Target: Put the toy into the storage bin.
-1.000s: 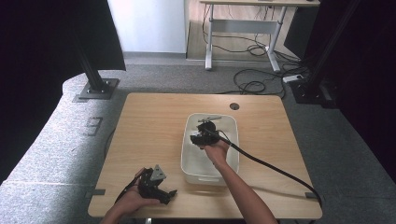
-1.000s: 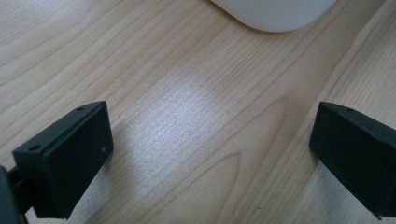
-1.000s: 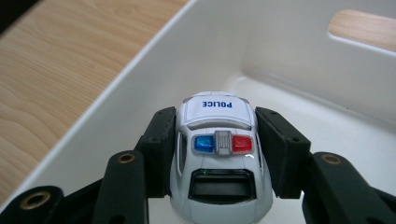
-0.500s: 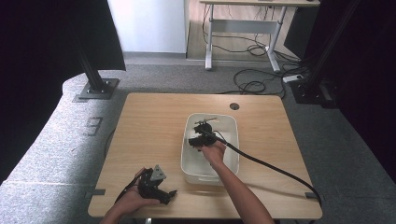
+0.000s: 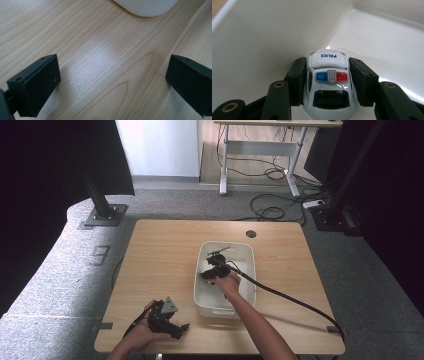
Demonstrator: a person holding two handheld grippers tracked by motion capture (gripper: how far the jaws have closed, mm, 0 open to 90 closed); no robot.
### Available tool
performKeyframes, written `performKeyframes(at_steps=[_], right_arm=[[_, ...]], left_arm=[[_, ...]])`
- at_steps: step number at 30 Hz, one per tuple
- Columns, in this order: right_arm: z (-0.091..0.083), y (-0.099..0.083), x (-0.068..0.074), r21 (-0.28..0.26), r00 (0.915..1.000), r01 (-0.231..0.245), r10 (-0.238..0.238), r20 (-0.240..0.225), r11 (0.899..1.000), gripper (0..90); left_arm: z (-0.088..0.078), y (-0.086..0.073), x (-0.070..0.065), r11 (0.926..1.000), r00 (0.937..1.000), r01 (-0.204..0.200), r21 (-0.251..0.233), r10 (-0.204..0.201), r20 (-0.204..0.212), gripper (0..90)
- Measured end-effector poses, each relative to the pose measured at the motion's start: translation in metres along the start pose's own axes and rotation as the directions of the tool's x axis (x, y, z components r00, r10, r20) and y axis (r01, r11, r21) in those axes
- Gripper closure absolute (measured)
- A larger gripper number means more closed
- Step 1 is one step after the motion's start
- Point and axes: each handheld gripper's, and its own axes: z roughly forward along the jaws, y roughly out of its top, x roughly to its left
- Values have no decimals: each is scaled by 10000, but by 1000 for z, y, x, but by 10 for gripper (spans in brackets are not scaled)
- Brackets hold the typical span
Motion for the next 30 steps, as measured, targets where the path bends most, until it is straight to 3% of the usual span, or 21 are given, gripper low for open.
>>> performKeyframes(at_steps=[9,13,22,30], right_arm=[[-4,-1,1,-220,9997,238,-236,99,9995,423],[-13,-3,3,-388,9972,690,-678,330,9969,389],[-21,-20,-3,252,9963,810,-802,-316,9964,358],[-18,-21,-1,459,9949,757,-723,-708,9961,392]], left_arm=[[0,0,0,10000,10000,2,-6,-2,2,0],[0,0,0,10000,10000,8,-14,-8,5,0],[0,0,0,10000,10000,12,-10,-12,3,0],[0,0,0,10000,10000,4,-14,-4,7,0]])
